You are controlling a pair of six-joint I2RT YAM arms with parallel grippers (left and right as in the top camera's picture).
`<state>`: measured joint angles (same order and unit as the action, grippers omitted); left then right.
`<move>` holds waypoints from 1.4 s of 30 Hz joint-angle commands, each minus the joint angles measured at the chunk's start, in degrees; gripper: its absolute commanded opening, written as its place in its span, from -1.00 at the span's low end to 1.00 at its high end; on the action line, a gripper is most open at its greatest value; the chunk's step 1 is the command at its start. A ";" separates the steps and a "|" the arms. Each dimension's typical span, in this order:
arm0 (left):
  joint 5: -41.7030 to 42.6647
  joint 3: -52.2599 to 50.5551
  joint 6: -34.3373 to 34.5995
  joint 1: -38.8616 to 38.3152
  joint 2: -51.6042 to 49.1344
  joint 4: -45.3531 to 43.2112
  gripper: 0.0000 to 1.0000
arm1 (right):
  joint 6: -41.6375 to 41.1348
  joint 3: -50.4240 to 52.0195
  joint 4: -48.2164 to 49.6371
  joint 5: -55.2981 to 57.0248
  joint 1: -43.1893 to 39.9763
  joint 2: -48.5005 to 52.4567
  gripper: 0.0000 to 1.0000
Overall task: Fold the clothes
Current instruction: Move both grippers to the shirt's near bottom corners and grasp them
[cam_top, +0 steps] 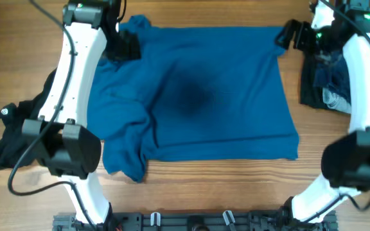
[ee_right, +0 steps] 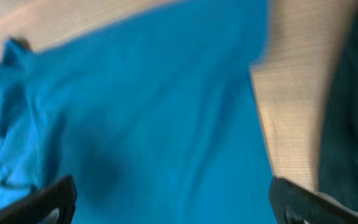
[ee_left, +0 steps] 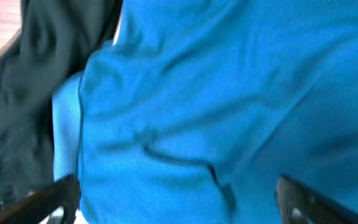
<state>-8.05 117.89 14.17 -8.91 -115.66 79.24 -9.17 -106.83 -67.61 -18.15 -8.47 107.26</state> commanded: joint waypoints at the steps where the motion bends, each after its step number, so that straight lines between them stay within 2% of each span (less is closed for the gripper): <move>1: 0.15 0.22 14.88 0.33 2.58 7.96 1.00 | -9.05 -0.31 -8.17 9.20 -0.15 -6.05 0.99; 6: 0.07 0.20 19.43 -0.15 8.09 14.51 1.00 | -12.02 3.34 -17.99 9.84 -0.07 -13.84 0.99; 10: 0.11 -0.70 23.06 -1.75 14.58 16.68 1.00 | -13.55 10.64 -18.93 9.86 1.16 -22.12 0.99; 13: 0.07 -5.88 27.71 -3.76 20.02 17.00 1.00 | -15.78 18.91 -18.32 9.62 2.60 -28.13 0.99; 18: 0.07 -22.77 37.75 -7.10 29.53 14.40 1.00 | -18.01 33.03 -16.11 9.27 3.39 -33.18 0.99; 23: 0.28 -40.09 46.80 -9.75 36.72 9.33 1.00 | -20.31 43.08 -10.54 9.42 3.39 -33.73 1.00; 27: 2.08 -56.72 52.70 -10.10 40.54 0.76 0.97 | -20.83 48.33 -5.46 9.40 3.39 -33.73 1.00; 32: 7.21 -70.47 53.27 -10.10 40.96 -12.81 0.76 | -20.35 49.20 -4.50 10.29 3.39 -33.73 1.00; 35: 8.13 -78.82 57.11 -10.05 40.94 -20.24 0.24 | -20.41 49.22 -3.80 11.37 3.39 -33.73 0.99; 38: 11.08 -83.30 57.51 -10.03 40.92 -23.47 0.07 | -20.96 50.47 -2.95 11.37 3.37 -33.73 0.99; 41: 11.02 -83.45 57.48 -10.05 40.92 -23.12 -0.08 | -21.33 52.96 -1.55 11.32 3.37 -33.73 0.99; 42: 10.80 -83.45 57.51 -10.05 40.92 -23.15 -0.22 | -21.86 54.14 -0.74 11.32 3.37 -33.73 0.99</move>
<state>1.67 34.92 70.17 -18.81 -75.16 56.21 -29.34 -55.70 -69.52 -8.19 -5.39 74.24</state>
